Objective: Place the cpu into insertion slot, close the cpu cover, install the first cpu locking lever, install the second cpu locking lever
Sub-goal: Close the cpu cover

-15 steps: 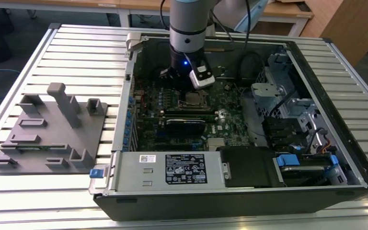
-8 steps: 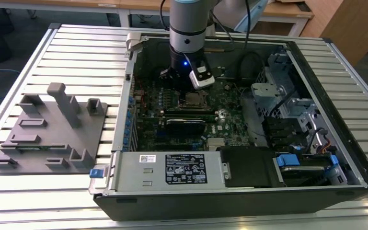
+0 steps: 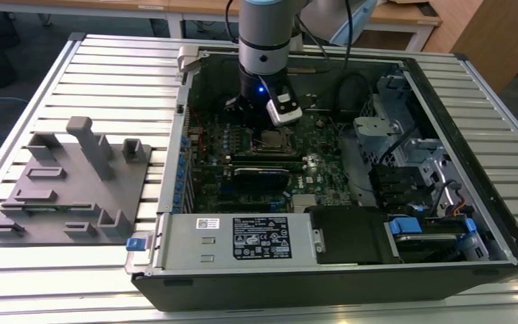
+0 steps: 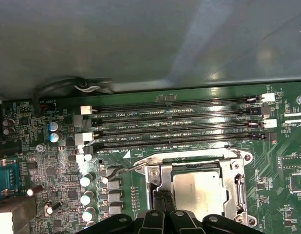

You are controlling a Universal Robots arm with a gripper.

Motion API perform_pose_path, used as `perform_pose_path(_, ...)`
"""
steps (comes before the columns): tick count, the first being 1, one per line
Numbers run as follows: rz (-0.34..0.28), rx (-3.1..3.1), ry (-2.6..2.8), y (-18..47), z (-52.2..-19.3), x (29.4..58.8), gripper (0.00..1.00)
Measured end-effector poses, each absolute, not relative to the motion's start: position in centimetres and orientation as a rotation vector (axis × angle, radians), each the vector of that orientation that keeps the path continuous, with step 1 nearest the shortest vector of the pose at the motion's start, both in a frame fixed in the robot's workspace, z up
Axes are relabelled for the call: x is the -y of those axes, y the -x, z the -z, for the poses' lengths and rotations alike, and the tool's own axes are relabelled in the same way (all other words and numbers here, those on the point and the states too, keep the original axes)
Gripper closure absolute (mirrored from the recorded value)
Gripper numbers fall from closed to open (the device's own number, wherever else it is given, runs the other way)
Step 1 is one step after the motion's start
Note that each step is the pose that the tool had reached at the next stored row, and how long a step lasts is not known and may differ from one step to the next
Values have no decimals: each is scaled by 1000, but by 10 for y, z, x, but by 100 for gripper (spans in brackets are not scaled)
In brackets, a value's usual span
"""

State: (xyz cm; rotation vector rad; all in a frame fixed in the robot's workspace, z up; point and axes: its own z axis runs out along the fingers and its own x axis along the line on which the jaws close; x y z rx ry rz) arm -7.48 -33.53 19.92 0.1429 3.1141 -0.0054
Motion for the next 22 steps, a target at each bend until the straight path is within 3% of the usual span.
perform_pose_path(22,5,-3114,-143,61,-214,335,90)
